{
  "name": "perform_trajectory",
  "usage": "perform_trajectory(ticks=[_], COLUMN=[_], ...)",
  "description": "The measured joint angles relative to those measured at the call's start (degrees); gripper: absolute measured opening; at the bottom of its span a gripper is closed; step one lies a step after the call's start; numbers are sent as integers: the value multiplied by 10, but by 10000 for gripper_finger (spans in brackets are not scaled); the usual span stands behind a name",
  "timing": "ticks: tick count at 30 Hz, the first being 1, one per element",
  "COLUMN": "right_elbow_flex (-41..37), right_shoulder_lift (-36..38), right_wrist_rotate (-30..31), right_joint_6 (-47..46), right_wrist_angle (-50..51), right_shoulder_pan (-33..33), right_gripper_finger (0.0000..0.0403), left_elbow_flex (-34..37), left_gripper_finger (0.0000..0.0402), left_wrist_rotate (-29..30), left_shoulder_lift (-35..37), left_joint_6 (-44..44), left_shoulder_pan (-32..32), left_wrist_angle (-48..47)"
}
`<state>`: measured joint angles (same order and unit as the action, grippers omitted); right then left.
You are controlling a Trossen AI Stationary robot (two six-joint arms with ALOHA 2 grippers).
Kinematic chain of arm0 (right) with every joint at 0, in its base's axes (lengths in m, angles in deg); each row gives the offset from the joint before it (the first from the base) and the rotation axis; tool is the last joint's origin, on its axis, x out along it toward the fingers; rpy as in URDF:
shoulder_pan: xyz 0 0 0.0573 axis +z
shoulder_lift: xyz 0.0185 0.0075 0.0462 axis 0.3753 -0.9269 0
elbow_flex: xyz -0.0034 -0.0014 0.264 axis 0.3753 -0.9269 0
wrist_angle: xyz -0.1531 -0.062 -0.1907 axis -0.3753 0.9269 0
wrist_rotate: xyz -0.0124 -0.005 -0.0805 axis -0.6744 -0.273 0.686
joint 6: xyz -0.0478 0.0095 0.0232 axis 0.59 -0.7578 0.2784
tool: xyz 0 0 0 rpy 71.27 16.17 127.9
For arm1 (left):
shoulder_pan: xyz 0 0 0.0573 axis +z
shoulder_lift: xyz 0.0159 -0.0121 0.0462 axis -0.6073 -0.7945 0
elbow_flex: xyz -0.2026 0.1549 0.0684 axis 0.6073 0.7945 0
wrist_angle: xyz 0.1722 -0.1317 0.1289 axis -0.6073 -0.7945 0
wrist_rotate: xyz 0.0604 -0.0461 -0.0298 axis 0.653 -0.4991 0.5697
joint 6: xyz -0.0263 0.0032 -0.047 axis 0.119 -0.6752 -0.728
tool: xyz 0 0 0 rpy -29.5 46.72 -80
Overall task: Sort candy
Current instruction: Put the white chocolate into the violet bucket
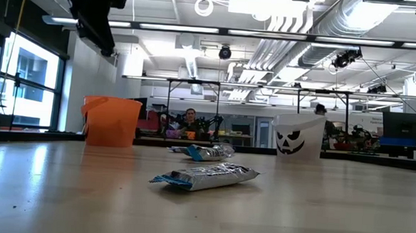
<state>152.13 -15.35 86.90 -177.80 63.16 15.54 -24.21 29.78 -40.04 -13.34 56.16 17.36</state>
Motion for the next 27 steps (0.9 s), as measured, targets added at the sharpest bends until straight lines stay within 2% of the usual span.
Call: perform_trajectory(ticks=[8, 13, 19, 21, 23, 27], right_elbow_flex=[0, 0, 0, 0, 0, 0], right_shoulder_lift=[-62, -87, -96, -96, -96, -102], right_wrist_rotate=[-49, -46, -40, -39, -44, -33], right_joint_6=[74, 103, 252, 270, 214, -50], right_wrist_angle=[-60, -65, -68, -67, -66, -71], right_shoulder_pan=[-56, -70, -78, -82, -89, -101], right_gripper_finger=[139, 139, 139, 139, 139, 139], left_elbow_flex=[0, 0, 0, 0, 0, 0], left_gripper_finger=[152, 152, 152, 152, 152, 152], left_wrist_rotate=[0, 0, 0, 0, 0, 0], left_shoulder_lift=[0, 0, 0, 0, 0, 0], left_joint_6=[49, 87, 126, 135, 143, 155], left_shoulder_pan=[0, 0, 6, 12, 21, 39], left_wrist_angle=[-33, -41, -41, -43, -52, -67])
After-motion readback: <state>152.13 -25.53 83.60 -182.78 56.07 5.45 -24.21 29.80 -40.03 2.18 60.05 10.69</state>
